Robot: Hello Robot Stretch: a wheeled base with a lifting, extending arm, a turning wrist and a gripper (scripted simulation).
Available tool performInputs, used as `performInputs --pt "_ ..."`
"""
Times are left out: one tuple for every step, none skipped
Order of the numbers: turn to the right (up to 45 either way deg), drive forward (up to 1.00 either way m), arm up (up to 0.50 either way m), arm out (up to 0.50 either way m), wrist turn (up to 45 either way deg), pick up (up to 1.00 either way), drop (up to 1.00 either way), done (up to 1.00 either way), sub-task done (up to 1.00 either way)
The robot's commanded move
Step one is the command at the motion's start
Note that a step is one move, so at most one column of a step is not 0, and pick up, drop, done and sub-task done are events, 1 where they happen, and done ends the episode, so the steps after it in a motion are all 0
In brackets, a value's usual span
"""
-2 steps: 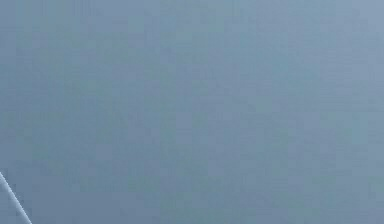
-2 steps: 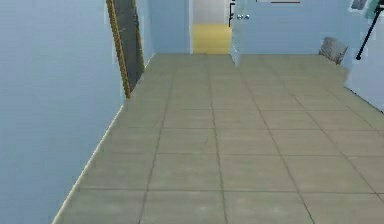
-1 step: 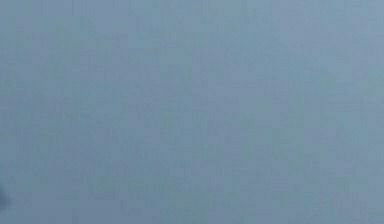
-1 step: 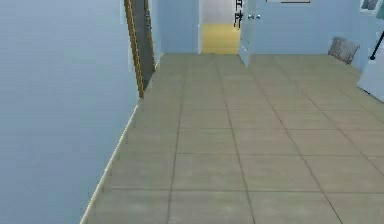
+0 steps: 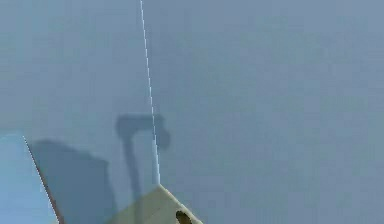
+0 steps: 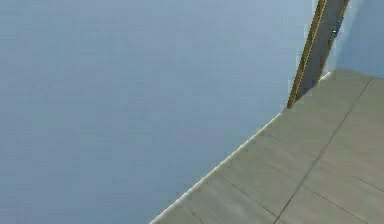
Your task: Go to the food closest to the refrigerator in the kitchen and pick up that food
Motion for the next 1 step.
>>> performInputs --pt "-45.0 0.0 0.0 0.0 0.0 0.0 0.0 0.0 0.0"
